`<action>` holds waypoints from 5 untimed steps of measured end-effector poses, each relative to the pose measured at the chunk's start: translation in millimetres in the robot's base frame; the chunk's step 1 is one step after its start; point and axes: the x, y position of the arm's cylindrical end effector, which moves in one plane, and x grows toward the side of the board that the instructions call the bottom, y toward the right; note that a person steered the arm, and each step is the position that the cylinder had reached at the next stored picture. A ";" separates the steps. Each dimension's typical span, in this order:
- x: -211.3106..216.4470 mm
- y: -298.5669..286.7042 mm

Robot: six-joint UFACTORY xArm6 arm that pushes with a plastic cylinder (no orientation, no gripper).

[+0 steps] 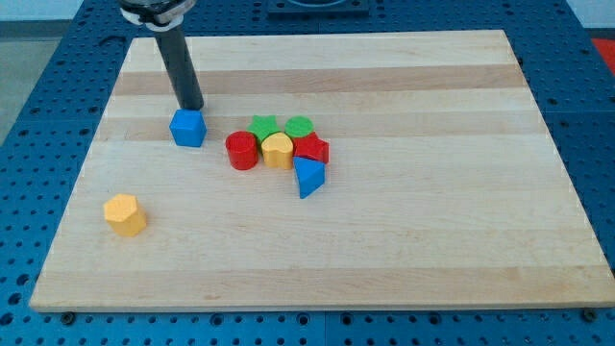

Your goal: Push blue cube towards down

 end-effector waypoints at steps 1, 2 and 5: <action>29.4 -1.1; 57.0 -1.1; 75.4 -9.5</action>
